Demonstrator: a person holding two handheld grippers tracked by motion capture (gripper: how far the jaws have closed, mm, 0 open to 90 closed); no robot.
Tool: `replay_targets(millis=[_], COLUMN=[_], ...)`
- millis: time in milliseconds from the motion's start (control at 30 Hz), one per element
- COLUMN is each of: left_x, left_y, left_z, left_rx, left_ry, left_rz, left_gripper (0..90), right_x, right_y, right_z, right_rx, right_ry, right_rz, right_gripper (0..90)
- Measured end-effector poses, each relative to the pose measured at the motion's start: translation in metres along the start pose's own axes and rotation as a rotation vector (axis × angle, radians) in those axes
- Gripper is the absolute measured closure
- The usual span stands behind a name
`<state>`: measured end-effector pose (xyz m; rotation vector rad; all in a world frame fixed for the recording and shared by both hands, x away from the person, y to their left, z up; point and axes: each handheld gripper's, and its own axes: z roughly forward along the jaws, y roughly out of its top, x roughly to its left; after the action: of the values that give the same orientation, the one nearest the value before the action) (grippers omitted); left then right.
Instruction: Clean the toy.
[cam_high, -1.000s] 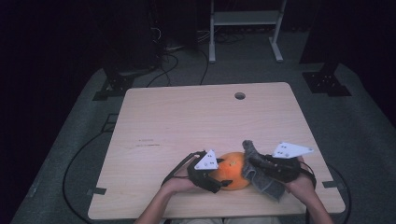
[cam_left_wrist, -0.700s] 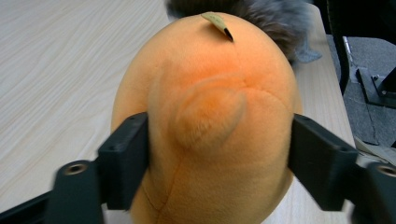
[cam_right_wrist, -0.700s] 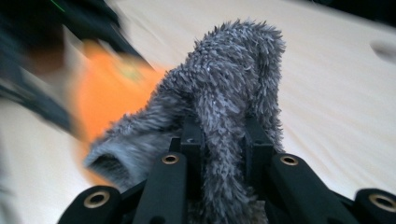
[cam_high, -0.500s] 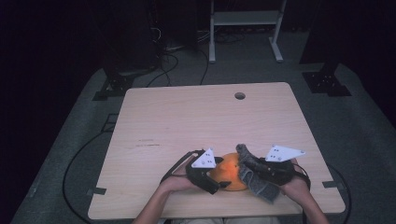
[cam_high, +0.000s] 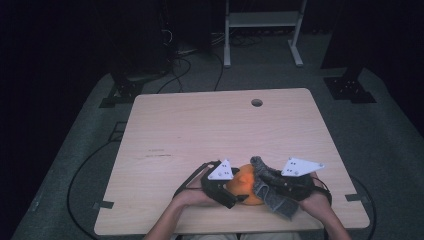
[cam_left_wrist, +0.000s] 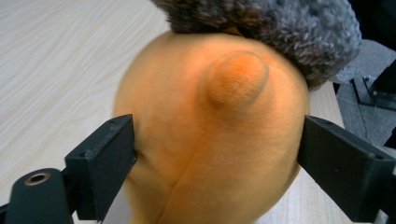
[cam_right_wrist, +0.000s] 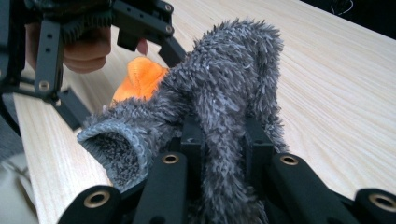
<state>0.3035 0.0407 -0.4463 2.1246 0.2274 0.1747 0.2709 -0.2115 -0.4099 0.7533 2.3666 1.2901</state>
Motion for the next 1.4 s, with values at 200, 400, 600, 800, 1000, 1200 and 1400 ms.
replay_targets(millis=[200,400,600,800,1000,1200,1400], left_x=[-0.001,0.002,0.003,0.006,0.002,-0.002,-0.001], left_y=[-0.001,-0.001,0.003,-0.002,0.001,0.022,0.014], left_z=[0.000,-0.001,-0.003,0.006,0.005,-0.015,-0.006], left_rx=[-0.020,-0.025,-0.031,0.000,-0.073,-0.126,-0.062], left_ry=[0.033,0.030,0.028,0.017,0.056,0.084,0.086], left_rz=[-0.010,-0.028,-0.031,-0.073,-0.076,-0.051,-0.061], left_gripper=[31.8,32.8,26.8,5.1,29.2,38.5,34.3], right_x=[-0.007,-0.031,0.000,-0.004,-0.003,0.005,-0.011], right_y=[-0.001,-0.018,0.009,-0.007,0.003,0.019,-0.004], right_z=[-0.003,-0.012,-0.010,-0.004,-0.013,-0.026,-0.004], right_rx=[0.005,0.057,-0.020,-0.012,-0.011,-0.088,-0.064], right_ry=[-0.015,-0.112,0.006,0.005,-0.044,-0.071,-0.042], right_rz=[0.008,0.101,-0.005,0.018,0.019,-0.008,0.098], right_gripper=[74.0,74.2,74.0,74.2,74.1,74.3,74.4])
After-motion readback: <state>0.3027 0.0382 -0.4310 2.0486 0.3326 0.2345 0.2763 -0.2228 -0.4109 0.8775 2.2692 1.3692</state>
